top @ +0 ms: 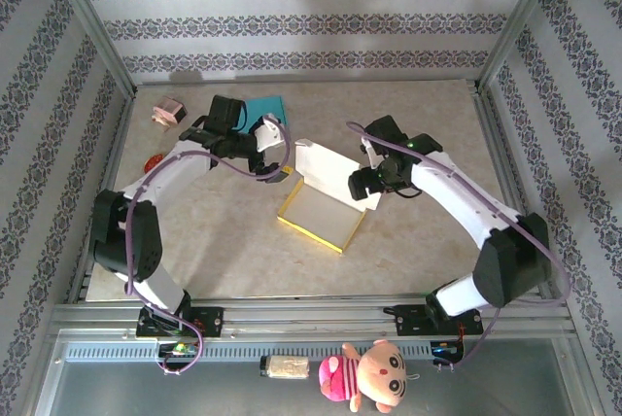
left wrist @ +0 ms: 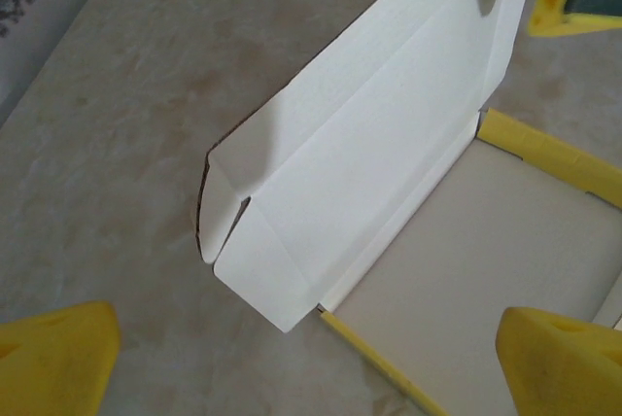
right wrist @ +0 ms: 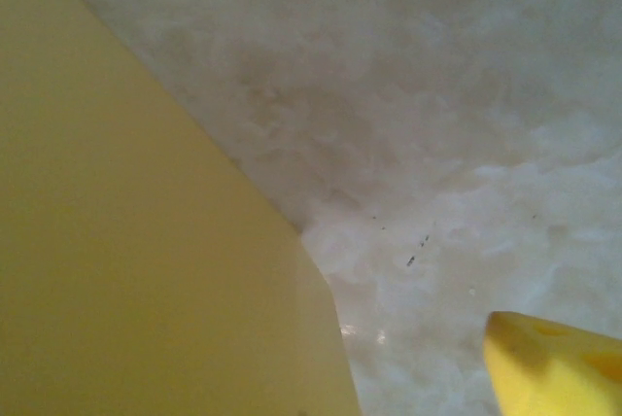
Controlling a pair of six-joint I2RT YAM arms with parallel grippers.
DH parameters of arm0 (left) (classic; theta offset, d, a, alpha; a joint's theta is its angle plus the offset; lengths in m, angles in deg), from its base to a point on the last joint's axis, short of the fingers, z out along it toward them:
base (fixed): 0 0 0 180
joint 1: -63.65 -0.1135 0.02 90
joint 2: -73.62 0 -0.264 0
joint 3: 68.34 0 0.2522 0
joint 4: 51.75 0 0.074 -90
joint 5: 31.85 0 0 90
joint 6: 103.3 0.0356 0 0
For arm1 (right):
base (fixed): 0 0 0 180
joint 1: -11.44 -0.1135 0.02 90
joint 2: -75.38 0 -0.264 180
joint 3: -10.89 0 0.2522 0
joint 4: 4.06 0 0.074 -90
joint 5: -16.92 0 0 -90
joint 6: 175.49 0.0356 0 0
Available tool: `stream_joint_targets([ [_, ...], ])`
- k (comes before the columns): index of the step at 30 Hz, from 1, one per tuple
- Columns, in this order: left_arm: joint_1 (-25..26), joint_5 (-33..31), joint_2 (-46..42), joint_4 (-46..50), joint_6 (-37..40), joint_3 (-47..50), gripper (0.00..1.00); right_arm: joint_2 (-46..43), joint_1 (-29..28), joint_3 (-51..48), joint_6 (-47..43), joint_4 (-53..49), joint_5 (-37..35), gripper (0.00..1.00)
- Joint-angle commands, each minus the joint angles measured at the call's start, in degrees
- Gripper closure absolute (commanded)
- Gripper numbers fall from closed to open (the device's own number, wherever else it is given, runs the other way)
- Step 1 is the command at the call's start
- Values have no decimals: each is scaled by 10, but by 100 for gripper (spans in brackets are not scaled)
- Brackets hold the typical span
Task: Fold the paper box
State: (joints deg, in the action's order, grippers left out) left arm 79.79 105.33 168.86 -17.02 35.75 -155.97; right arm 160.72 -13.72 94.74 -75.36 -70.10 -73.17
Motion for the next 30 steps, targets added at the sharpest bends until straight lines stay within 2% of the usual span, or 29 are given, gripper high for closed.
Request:
stream_joint_targets([
  [1,11,20,28,59,81,-36,0,7,1,-7,5,-14,-2,24],
  [4,24,-5,56,97,109,-63,1,-2,-6,-22,12,-13,-9,28],
  [8,38,-27,84,92,111,-80,1,-34,-9,-42,21,-6,0,34],
  [12,43,-37,104,63,99,-86,0,-48,-12,-52,22,-3,-1,52],
  [16,45,-42,115,48,87,-90,3,-46,-15,-49,20,14,-6,64],
  [18,46,-41,119,50,80,-93,12,-42,-15,-44,19,14,-3,69],
  [20,47,-40,123,55,76,-98,26,-39,-15,-41,15,15,-1,73],
  [25,56,-64,136,62,48,-111,72,-40,-17,-37,11,19,-9,82],
  [28,65,-98,139,65,30,-115,82,-44,-18,-35,15,25,-10,88],
  [30,70,-129,139,42,-20,-117,85,-45,-19,-31,27,30,-13,89],
])
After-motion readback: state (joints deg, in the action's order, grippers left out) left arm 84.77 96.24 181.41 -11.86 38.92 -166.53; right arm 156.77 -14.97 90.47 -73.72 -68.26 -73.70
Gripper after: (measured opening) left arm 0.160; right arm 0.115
